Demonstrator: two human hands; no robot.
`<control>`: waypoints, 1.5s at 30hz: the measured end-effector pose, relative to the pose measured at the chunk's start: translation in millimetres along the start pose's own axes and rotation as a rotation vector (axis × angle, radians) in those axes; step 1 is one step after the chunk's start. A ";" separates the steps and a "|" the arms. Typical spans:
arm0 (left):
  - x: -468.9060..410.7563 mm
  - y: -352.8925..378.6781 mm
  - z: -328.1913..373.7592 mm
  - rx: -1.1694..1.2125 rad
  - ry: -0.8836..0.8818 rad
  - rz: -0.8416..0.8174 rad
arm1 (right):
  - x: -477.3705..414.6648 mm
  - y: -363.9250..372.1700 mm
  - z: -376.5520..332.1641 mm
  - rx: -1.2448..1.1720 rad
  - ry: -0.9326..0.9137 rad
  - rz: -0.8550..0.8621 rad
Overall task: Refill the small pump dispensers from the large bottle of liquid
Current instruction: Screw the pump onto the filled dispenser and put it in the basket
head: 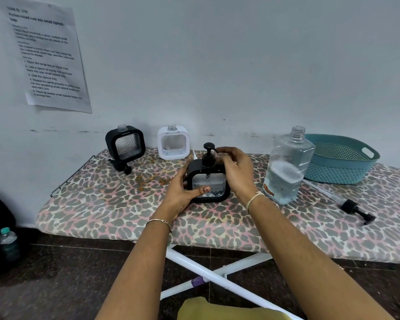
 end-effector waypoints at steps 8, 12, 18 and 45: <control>-1.9 -0.3 -2.9 0.022 -0.029 0.007 | -2.6 24.2 -1.1 0.111 -0.035 -0.328; -2.4 -0.2 -4.2 0.011 -0.033 0.002 | -10.0 23.2 4.8 0.228 -0.080 -0.169; -1.1 1.0 -1.5 0.012 -0.036 -0.014 | -8.8 23.3 -2.8 0.313 -0.107 -0.125; 3.5 5.4 25.2 -0.221 0.026 0.055 | -7.5 21.6 -21.8 0.823 -0.160 0.041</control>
Point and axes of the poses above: each hand's wrist, its own x-axis away from the middle knuckle, its own y-axis out of the palm, z = x × y, the point moved 7 cm from there along -x, towards the middle knuckle, and after that the axes turned 2 degrees about x, right-handed, at the moved point
